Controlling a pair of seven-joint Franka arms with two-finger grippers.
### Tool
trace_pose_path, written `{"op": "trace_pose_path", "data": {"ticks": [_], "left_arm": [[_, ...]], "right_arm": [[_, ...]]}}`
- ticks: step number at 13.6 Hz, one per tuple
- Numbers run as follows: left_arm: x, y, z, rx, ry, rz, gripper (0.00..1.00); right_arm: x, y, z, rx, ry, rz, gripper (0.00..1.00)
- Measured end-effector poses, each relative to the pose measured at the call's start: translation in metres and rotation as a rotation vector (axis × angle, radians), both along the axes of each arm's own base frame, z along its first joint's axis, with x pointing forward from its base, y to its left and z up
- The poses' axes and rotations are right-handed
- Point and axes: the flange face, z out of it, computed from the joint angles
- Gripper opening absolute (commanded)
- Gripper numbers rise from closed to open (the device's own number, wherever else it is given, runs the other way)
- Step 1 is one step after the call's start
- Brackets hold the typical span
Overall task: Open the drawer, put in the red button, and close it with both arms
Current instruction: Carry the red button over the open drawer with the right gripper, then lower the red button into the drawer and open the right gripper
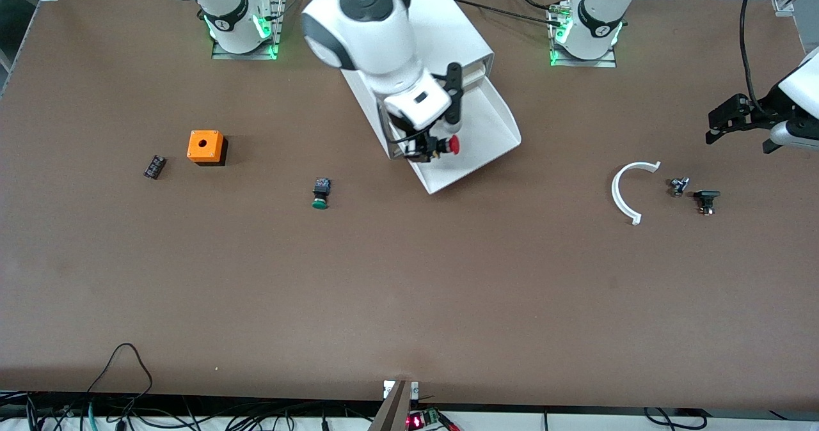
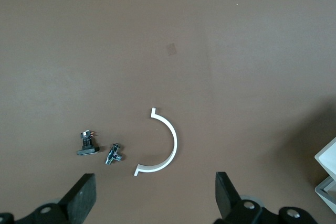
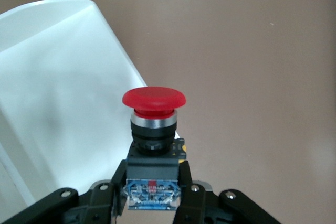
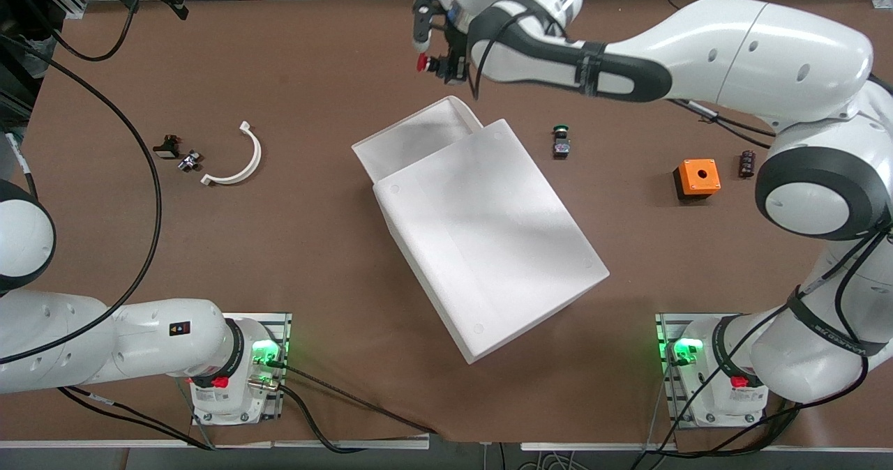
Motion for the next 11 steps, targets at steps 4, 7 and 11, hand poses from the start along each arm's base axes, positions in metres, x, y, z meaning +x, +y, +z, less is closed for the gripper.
{"op": "trace_pose_path", "data": {"ticks": [4,7,11], "left_arm": [[0.001,0.000,0.005,0.001,-0.010,0.001,1.00],[0.001,-0.001,0.007,0.001,-0.013,-0.001,1.00],[0.001,-0.002,0.008,0.003,-0.013,-0.003,1.00]], "right_arm": [[-0.001,0.008,-0.024,-0.050,-0.019,0.169,0.32],[-0.004,0.015,-0.046,-0.078,-0.012,0.250,0.32],[-0.019,0.033,-0.071,-0.113,-0.001,0.287,0.32]]}}
